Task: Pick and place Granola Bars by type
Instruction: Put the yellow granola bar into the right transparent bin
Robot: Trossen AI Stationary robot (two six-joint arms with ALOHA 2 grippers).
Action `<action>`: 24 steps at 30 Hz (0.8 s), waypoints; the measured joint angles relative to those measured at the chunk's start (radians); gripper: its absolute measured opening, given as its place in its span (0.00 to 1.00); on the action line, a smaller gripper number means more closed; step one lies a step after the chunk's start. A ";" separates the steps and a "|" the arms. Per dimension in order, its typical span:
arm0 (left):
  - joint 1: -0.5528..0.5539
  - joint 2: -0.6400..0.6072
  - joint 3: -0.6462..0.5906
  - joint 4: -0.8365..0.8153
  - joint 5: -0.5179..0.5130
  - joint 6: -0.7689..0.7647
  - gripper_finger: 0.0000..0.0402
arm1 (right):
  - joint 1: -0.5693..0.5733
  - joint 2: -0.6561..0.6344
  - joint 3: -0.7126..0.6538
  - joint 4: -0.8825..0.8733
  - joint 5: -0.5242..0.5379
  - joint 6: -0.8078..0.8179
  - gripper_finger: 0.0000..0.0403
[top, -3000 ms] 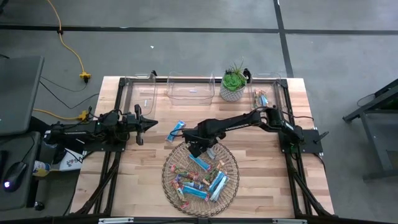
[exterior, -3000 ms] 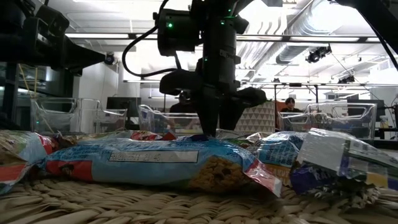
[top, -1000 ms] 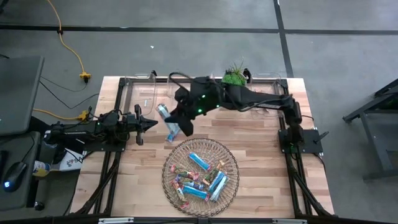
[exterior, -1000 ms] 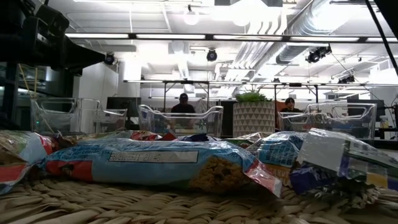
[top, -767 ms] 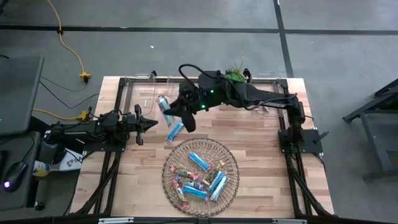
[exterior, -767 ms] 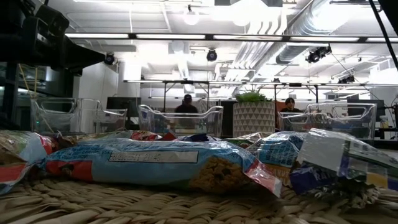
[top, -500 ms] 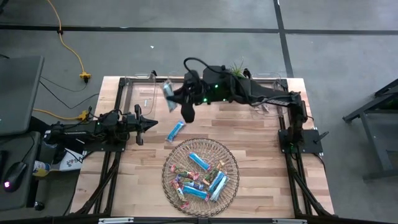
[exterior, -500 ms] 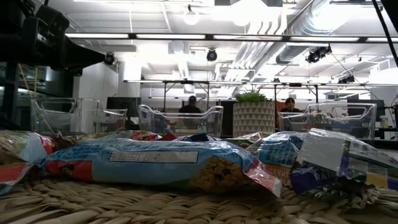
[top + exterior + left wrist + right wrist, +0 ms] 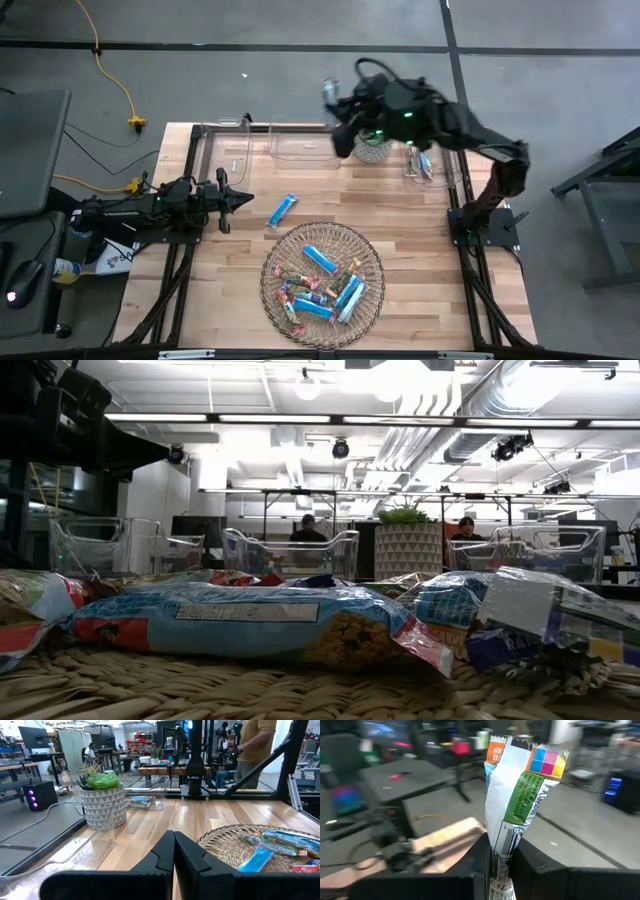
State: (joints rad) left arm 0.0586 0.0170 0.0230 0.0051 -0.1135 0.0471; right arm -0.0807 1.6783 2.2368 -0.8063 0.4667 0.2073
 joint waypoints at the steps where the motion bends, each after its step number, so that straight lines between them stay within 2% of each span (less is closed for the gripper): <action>1: 0.000 0.000 0.000 0.000 0.000 0.000 0.01 | 0.000 -0.017 0.000 -0.027 0.040 0.011 0.09; 8: 0.000 0.000 0.000 0.000 0.000 0.000 0.01 | 0.000 -0.112 0.000 -0.311 0.327 0.182 0.09; 11: 0.000 0.000 0.000 0.000 0.000 0.000 0.01 | -0.012 -0.131 0.000 -0.457 0.418 0.293 0.09; 17: 0.000 0.000 0.000 0.000 0.000 0.000 0.01 | -0.092 -0.145 0.000 -0.754 0.440 0.531 0.09; 22: 0.000 0.000 0.000 0.000 0.000 0.000 0.01 | -0.204 -0.168 -0.083 -0.736 0.380 0.541 0.09; 24: 0.000 0.000 0.000 0.000 0.000 0.000 0.01 | -0.262 -0.177 -0.128 -0.767 0.348 0.596 0.09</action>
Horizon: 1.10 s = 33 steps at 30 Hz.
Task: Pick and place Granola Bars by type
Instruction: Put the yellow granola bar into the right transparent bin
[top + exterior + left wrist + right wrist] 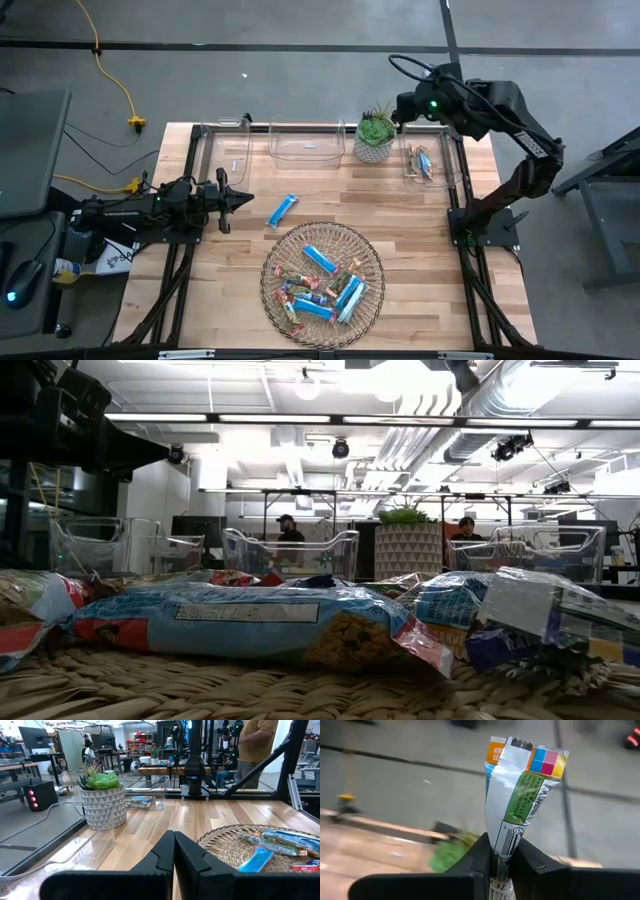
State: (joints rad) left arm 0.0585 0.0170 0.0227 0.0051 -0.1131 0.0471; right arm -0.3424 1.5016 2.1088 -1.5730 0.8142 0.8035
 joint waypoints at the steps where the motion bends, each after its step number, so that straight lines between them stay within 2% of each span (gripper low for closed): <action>1: 0.000 0.000 0.000 0.000 0.000 0.000 0.01 | -0.029 -0.008 -0.030 0.005 -0.016 0.014 0.09; 9: 0.000 0.000 0.000 0.000 0.000 0.000 0.01 | -0.239 -0.071 -0.336 0.017 -0.200 0.052 0.09; 14: 0.000 0.000 0.000 0.000 0.000 0.000 0.01 | -0.327 -0.101 -0.535 0.060 -0.314 0.019 0.09; 26: 0.000 0.000 0.000 0.000 0.000 0.000 0.01 | -0.444 -0.133 -0.966 0.412 -0.587 -0.056 0.09; 33: 0.000 0.000 0.000 0.000 0.000 0.000 0.01 | -0.486 -0.134 -1.090 0.507 -0.637 -0.106 0.09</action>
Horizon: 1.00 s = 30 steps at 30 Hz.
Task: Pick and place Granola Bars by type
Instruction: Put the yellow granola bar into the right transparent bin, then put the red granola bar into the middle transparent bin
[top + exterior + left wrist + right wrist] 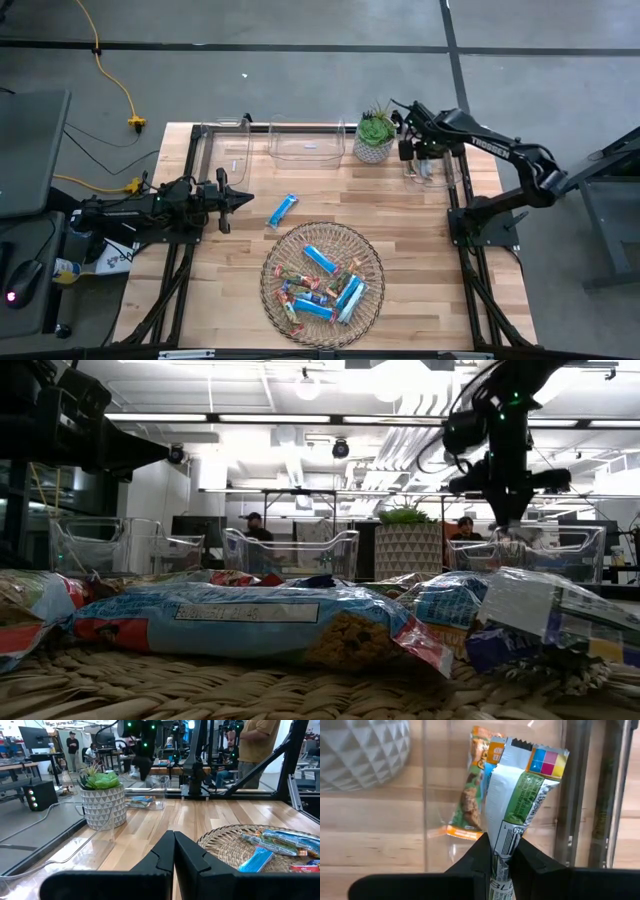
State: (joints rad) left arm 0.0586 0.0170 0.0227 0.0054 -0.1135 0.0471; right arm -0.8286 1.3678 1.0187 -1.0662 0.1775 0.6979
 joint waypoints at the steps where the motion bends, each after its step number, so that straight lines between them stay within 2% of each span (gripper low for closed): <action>1: 0.000 0.000 0.000 0.000 0.000 0.000 0.01 | -0.004 0.000 -0.011 0.014 -0.005 -0.004 0.09; 5: 0.000 0.000 0.000 0.000 0.000 0.000 0.01 | -0.017 0.000 -0.049 0.044 -0.035 -0.007 0.09; 9: 0.000 0.000 0.000 0.000 0.000 0.000 0.01 | -0.017 0.000 -0.053 0.050 -0.018 -0.008 0.13; 21: 0.000 0.000 0.000 0.000 0.000 0.000 0.01 | -0.017 0.000 -0.051 0.057 -0.016 -0.018 0.45; 26: 0.000 0.000 0.000 0.000 0.000 0.000 0.01 | -0.010 -0.010 -0.051 0.085 -0.027 -0.019 0.48; 30: 0.000 0.000 0.000 0.000 0.000 0.000 0.01 | -0.001 -0.067 -0.051 0.149 -0.028 -0.019 0.48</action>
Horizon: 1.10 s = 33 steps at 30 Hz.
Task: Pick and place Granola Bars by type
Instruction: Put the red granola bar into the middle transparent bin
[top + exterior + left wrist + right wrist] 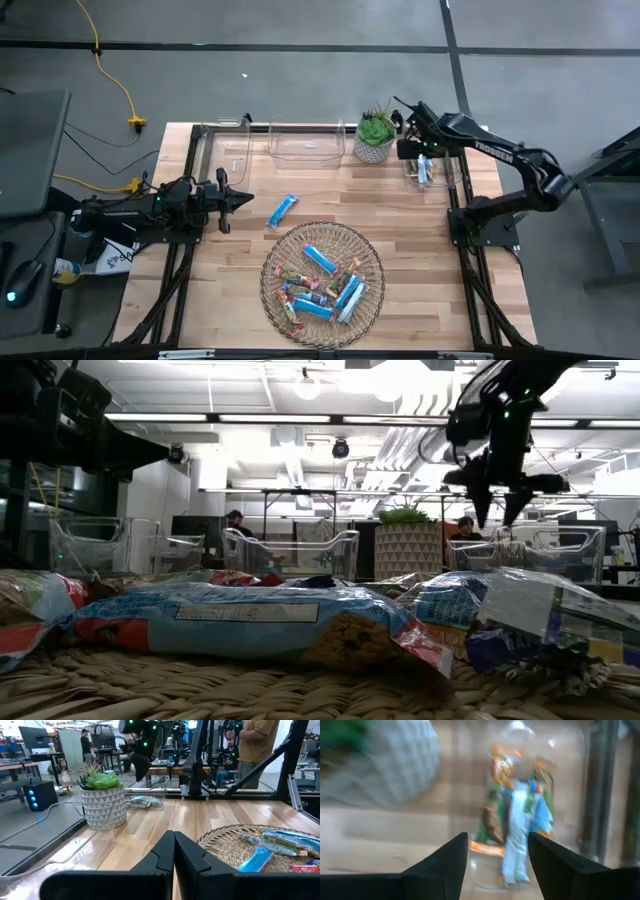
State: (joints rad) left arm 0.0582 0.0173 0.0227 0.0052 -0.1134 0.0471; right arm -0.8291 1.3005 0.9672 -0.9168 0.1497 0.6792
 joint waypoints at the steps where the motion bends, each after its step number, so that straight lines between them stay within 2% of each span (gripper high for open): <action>1: 0.000 0.000 0.000 0.000 0.000 0.000 0.01 | 0.000 -0.020 0.000 0.017 -0.001 0.000 0.48; 7: 0.000 0.000 0.000 0.000 0.000 0.000 0.01 | 0.000 -0.177 0.000 0.161 -0.035 -0.024 0.48; 14: 0.000 0.000 0.000 0.000 0.000 0.000 0.01 | 0.058 -0.340 0.000 0.455 -0.053 -0.067 0.48; 21: 0.000 0.000 0.000 0.000 0.000 0.000 0.01 | 0.222 -0.381 0.001 0.707 -0.053 -0.123 0.48; 28: 0.000 0.000 0.000 0.000 0.000 0.000 0.01 | 0.399 -0.370 0.001 0.870 -0.050 -0.150 0.48; 33: 0.000 0.000 0.000 0.000 0.000 0.000 0.01 | 0.537 -0.370 0.001 0.957 -0.003 -0.175 0.48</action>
State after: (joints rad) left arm 0.0584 0.0170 0.0227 0.0051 -0.1134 0.0471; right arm -0.2922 0.9302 0.9684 0.0406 0.1462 0.5047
